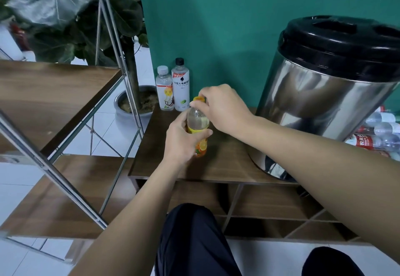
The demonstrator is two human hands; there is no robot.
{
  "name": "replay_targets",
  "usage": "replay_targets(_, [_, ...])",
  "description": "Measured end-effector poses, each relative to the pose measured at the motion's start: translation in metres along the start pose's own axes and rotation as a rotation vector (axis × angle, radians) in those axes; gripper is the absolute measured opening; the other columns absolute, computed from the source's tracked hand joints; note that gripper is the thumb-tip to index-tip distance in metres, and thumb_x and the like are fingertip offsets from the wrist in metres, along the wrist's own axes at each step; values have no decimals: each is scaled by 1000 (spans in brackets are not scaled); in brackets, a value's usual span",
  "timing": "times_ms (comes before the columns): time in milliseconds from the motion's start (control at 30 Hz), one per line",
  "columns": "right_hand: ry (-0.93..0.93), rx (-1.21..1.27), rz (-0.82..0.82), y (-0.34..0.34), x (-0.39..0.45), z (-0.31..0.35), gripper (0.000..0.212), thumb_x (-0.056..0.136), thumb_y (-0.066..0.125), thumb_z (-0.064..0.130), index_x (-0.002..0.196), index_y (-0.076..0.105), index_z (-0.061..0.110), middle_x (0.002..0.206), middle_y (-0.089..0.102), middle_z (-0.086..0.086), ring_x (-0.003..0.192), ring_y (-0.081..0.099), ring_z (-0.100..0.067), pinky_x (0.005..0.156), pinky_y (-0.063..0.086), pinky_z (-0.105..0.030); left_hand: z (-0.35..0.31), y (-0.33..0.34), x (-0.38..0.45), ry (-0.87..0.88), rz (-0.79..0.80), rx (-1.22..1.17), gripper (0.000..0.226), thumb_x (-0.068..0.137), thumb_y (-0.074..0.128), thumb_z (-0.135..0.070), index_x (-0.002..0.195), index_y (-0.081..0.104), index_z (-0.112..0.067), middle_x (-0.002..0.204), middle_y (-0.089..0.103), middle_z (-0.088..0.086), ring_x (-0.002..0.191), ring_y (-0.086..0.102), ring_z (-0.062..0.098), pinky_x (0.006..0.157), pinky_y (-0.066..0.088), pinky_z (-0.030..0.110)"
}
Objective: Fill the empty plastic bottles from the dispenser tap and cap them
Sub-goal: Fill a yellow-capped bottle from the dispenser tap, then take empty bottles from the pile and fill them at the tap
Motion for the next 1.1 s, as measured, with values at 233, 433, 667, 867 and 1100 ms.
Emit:
replay_targets(233, [134, 126, 15, 1, -16, -12, 54, 97, 70, 66, 108, 71, 13, 80, 72, -1, 77, 71, -24, 73, 61, -45, -7, -8, -4, -74, -1, 276, 109, 75, 99, -60, 165, 45, -30, 146, 71, -10, 131, 69, 11, 112, 59, 43])
replay_targets(433, [188, 220, 38, -23, -61, -32, 42, 102, 73, 52, 122, 71, 15, 85, 75, 8, 97, 71, -17, 88, 57, -39, -46, -22, -37, -24, -110, 298, 87, 87, 94, -50, 157, 48, -27, 142, 61, -20, 130, 58, 2, 109, 49, 30])
replay_targets(667, [205, 434, -58, -82, -163, -48, 23, 112, 57, 23, 91, 65, 25, 78, 74, 7, 72, 66, -7, 78, 59, -41, -113, 15, -111, 286, -136, 336, 8, 103, 80, -20, 97, 77, -23, 96, 72, -12, 91, 68, 11, 87, 58, 45])
replay_targets(867, [314, 479, -127, -125, -262, -105, 29, 116, 44, 14, 110, 69, 27, 83, 73, 8, 76, 68, -9, 74, 54, -26, -162, 108, -150, 340, 55, 198, 9, 109, 74, -18, 105, 81, -22, 102, 77, -12, 99, 74, 14, 88, 58, 31])
replay_targets(1100, [455, 468, -185, -161, -334, -183, 16, 112, 57, 18, 119, 68, 27, 90, 73, 11, 85, 69, -5, 82, 58, -26, -207, 225, -173, 444, 247, 191, 10, 109, 73, -23, 107, 82, -25, 100, 77, -18, 95, 74, 5, 84, 57, 20])
Point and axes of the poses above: each hand's wrist, its own x-axis towards the middle knuckle, its own y-axis out of the palm, z = x × y, the point moved 8 cm from there along x, towards the middle knuckle
